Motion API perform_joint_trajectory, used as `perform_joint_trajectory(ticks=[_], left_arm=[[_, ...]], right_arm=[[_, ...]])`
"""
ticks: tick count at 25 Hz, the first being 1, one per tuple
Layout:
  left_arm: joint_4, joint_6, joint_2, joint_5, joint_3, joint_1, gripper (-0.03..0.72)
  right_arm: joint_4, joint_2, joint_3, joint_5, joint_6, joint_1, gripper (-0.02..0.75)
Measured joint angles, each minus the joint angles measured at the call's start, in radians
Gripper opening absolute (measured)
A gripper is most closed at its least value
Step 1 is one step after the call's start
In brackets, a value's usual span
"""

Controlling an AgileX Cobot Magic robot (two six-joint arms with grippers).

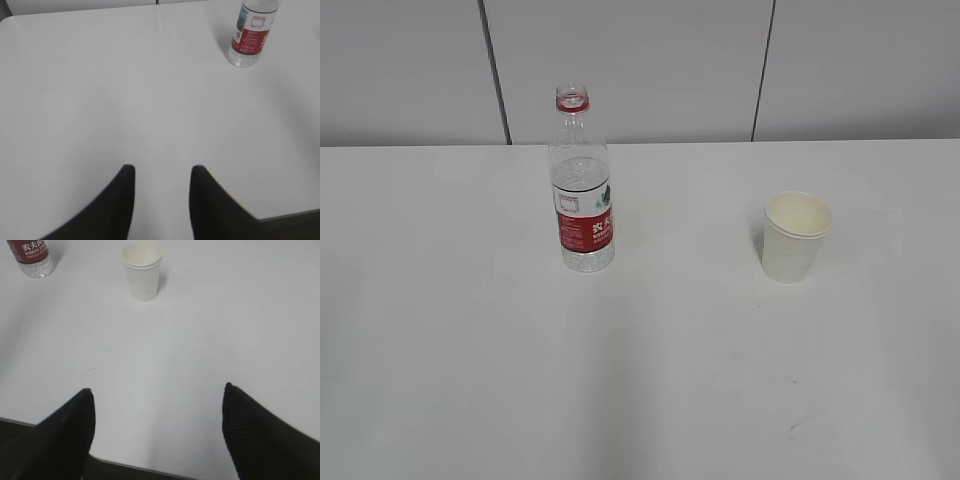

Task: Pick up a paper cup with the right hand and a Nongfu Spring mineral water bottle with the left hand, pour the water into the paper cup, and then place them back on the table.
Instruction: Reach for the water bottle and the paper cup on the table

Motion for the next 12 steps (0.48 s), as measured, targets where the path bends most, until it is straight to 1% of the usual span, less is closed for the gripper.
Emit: perform_joint_trajectory(ticks=[4,7,12], left_arm=[[0.0,0.0,0.0,0.0,0.0,0.0,0.239],[0.0,0.0,0.0,0.0,0.0,0.0,0.239],[-0.001,0.0,0.0,0.0,0.0,0.0,0.239]], right_arm=[[0.0,0.015,-0.016,-0.067,0.0,0.0,0.59],[0.0,0.075,-0.018,-0.185,0.0,0.0,0.59],[0.0,0.218,-0.019,-0.338,0.0,0.0,0.59]])
